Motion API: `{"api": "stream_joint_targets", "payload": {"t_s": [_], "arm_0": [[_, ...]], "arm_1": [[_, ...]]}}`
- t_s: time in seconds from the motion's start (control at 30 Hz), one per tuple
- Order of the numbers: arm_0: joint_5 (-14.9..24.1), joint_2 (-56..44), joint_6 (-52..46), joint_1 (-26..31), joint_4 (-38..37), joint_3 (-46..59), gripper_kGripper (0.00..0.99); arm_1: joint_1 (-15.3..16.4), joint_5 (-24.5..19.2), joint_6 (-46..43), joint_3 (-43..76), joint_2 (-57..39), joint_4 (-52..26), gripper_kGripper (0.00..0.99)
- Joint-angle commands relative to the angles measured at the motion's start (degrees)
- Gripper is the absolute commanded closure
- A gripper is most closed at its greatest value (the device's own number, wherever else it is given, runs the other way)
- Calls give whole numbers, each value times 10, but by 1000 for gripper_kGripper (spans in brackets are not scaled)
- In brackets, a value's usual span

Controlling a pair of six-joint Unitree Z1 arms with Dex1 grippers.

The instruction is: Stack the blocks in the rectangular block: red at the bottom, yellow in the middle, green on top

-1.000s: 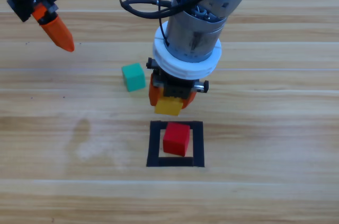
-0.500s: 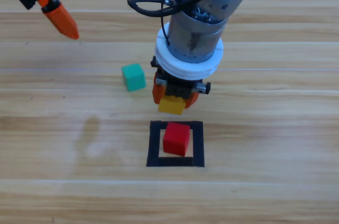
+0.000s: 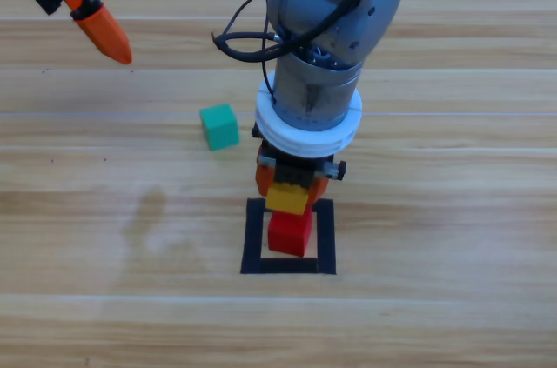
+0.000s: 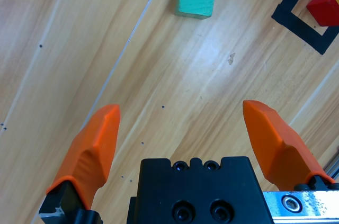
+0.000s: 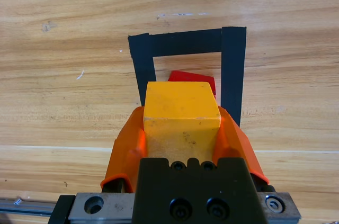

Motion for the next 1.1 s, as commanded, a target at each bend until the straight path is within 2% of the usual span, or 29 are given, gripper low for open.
{"api": "stream_joint_targets", "payload": {"t_s": [0.03,0.8,0.83,0.9,0.93,0.97,1.03,1.1], "arm_0": [[-16,38,1,17,5,3,0],[-44,73,-9,19,2,2,0],[-44,74,-10,20,1,2,0],[-46,76,-11,21,1,-1,0],[-47,76,-11,22,0,-4,0],[-47,79,-11,22,0,-8,0],[-45,84,-17,23,0,-19,0],[-43,89,-21,24,1,-33,0]], "arm_1": [[11,18,4,20,33,8,965],[31,18,9,39,15,-9,961],[31,18,8,38,17,-10,876],[31,18,6,36,19,-14,639],[31,15,5,36,19,-14,444],[31,14,4,35,19,-16,208],[31,10,-2,31,19,-16,90],[31,7,-11,20,19,-16,44]]}}
